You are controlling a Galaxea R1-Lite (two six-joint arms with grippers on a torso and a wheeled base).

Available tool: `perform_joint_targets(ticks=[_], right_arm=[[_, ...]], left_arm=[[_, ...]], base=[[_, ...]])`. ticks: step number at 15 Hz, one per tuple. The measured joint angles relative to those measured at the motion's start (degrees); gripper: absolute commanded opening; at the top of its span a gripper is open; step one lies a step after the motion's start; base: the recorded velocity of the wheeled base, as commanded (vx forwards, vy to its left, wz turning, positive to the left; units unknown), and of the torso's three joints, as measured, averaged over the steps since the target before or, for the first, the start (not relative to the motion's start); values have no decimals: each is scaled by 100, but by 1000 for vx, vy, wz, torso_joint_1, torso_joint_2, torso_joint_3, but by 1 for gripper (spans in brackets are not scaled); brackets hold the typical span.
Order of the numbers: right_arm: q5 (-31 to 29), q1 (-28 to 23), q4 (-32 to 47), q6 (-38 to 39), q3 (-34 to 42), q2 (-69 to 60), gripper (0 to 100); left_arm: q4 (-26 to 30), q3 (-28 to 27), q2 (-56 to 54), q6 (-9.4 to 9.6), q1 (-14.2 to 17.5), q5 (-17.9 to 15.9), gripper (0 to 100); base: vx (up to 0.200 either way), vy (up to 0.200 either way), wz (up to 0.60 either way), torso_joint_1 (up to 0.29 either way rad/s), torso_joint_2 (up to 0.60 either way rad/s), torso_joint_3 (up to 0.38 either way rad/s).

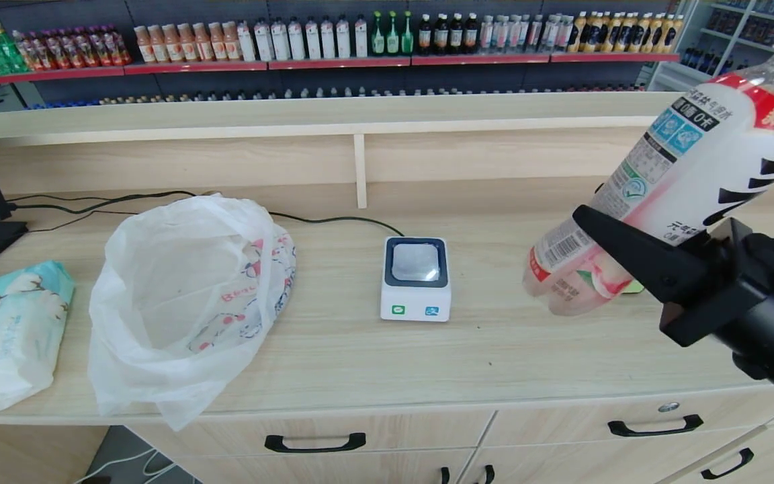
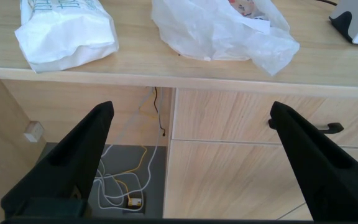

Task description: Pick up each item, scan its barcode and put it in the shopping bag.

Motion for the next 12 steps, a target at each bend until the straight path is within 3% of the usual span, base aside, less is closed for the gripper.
perform_joint_targets(ticks=[7,12], right_arm=[[85,1916,-338,774,-124,-206,0],[93,2358,-833,1506,-453,293,0]], left_arm=[[0,0,0,0,0,0,100],[0,0,0,0,0,0,100]], base=[[0,0,0,0,0,0],[0,0,0,0,0,0]])
